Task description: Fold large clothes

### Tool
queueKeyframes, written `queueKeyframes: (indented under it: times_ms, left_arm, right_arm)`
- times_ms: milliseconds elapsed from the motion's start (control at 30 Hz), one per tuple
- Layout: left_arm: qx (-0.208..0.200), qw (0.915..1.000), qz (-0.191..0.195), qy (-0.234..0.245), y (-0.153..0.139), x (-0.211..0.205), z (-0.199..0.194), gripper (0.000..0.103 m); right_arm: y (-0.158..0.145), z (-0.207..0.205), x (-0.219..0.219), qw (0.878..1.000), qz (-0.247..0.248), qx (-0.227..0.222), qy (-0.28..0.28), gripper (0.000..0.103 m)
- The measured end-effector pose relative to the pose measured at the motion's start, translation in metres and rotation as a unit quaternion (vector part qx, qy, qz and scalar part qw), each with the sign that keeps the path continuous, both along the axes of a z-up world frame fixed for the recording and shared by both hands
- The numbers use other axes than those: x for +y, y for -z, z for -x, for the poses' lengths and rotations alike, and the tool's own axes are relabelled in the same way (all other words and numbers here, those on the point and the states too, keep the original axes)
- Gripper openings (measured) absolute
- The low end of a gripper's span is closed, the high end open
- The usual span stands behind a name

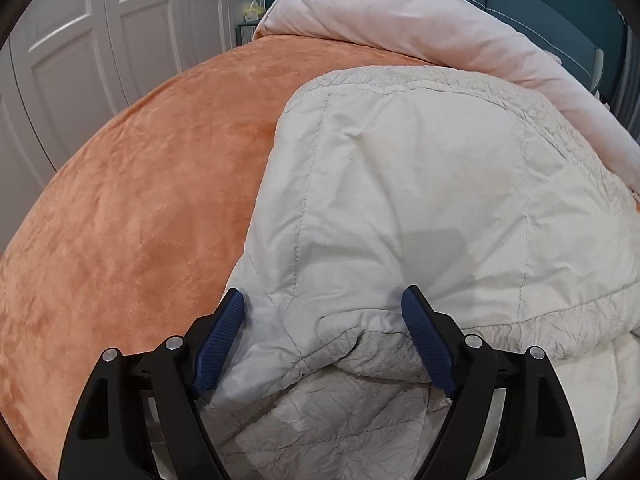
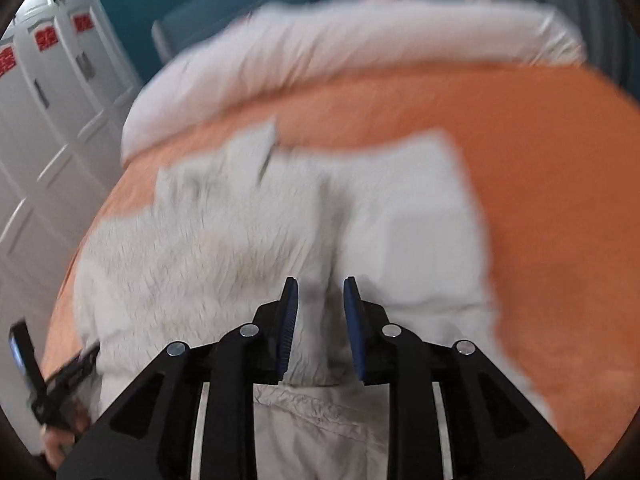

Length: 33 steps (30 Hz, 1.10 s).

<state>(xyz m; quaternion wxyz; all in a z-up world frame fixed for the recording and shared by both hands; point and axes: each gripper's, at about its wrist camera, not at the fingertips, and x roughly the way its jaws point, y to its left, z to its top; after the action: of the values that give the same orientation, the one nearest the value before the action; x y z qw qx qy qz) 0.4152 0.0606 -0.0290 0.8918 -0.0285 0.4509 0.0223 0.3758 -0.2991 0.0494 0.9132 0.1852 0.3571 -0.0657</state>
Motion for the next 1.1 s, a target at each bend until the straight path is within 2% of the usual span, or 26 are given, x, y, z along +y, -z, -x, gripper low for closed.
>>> queueKeyframes:
  times_ms: [33, 100, 167, 267, 333, 400, 500, 533, 600, 633, 700, 733, 800, 867, 900, 933, 1000, 1033, 1100]
  left_arm:
    - [-0.002, 1.0000, -0.002, 0.000, 0.001, 0.000, 0.000, 0.081]
    - [-0.005, 1.0000, -0.003, -0.001, 0.001, 0.000, 0.002, 0.081]
    - [-0.007, 1.0000, -0.003, -0.002, 0.002, 0.000, 0.002, 0.081]
    - [-0.007, 1.0000, -0.003, -0.002, 0.002, -0.001, 0.003, 0.081]
    - [-0.008, 1.0000, -0.001, -0.002, 0.003, -0.002, 0.005, 0.082]
    - [-0.010, 0.9999, 0.005, -0.003, 0.004, -0.001, 0.004, 0.085]
    - [-0.014, 0.9999, 0.009, -0.001, 0.006, 0.002, 0.004, 0.086]
    - [-0.015, 0.9998, 0.010, -0.001, 0.006, 0.002, 0.004, 0.087]
    - [-0.015, 0.9998, 0.009, 0.001, 0.007, 0.001, 0.003, 0.088]
    - [-0.015, 0.9999, 0.008, 0.001, 0.007, 0.001, 0.003, 0.088]
    - [-0.012, 0.9999, 0.010, -0.001, 0.007, 0.003, 0.002, 0.088]
    - [-0.010, 0.9998, 0.016, -0.002, 0.004, 0.005, 0.002, 0.087]
    - [-0.003, 0.9994, 0.032, -0.008, -0.006, 0.014, 0.008, 0.086]
    - [-0.006, 0.9982, 0.059, -0.013, -0.024, 0.032, 0.029, 0.084]
    - [-0.007, 0.9976, 0.067, -0.012, -0.031, 0.039, 0.041, 0.083]
    - [-0.007, 0.9970, 0.077, -0.008, -0.039, 0.047, 0.057, 0.083]
    - [-0.001, 0.9960, 0.090, 0.003, -0.055, 0.069, 0.098, 0.083]
    - [0.006, 0.9956, 0.094, 0.005, -0.060, 0.079, 0.116, 0.083]
    - [0.028, 0.9928, 0.116, 0.008, -0.067, 0.100, 0.158, 0.083]
  right_arm:
    - [-0.015, 0.007, 0.007, 1.000, -0.005, -0.028, -0.006, 0.023]
    - [-0.036, 0.006, 0.025, 0.998, 0.000, -0.052, -0.041, 0.023]
    - [-0.043, -0.012, 0.050, 0.994, 0.037, -0.046, -0.096, 0.023]
    - [-0.015, -0.042, 0.082, 0.986, 0.059, 0.020, -0.157, 0.021]
    - [0.011, -0.063, 0.085, 0.981, 0.088, 0.060, -0.159, 0.018]
    - [0.031, -0.063, 0.073, 0.980, 0.104, 0.074, -0.152, 0.016]
    - [0.038, -0.053, 0.021, 0.989, 0.063, 0.081, -0.103, 0.000]
    - [0.042, -0.050, 0.005, 0.991, 0.053, 0.086, -0.091, 0.000]
    - [0.060, -0.043, -0.029, 0.991, -0.047, 0.096, -0.079, 0.000]
    - [0.062, -0.042, -0.037, 0.990, -0.068, 0.100, -0.071, 0.000]
    - [0.053, -0.021, -0.041, 0.992, -0.024, 0.113, -0.047, 0.000]
    - [0.042, -0.006, -0.038, 0.993, -0.009, 0.111, -0.040, 0.005]
    - [0.021, 0.031, -0.041, 0.995, -0.014, 0.089, -0.044, 0.012]
    - [0.004, 0.076, -0.049, 0.996, -0.011, 0.071, -0.044, 0.032]
    - [-0.001, 0.101, -0.053, 0.997, -0.005, 0.066, -0.042, 0.049]
    - [-0.007, 0.137, -0.057, 0.997, 0.005, 0.062, -0.040, 0.056]
    - [-0.007, 0.184, -0.068, 0.997, 0.005, 0.073, -0.035, 0.060]
    - [-0.002, 0.218, -0.074, 0.996, 0.004, 0.090, -0.028, 0.060]
    - [0.004, 0.262, -0.081, 0.994, -0.008, 0.108, -0.013, 0.060]
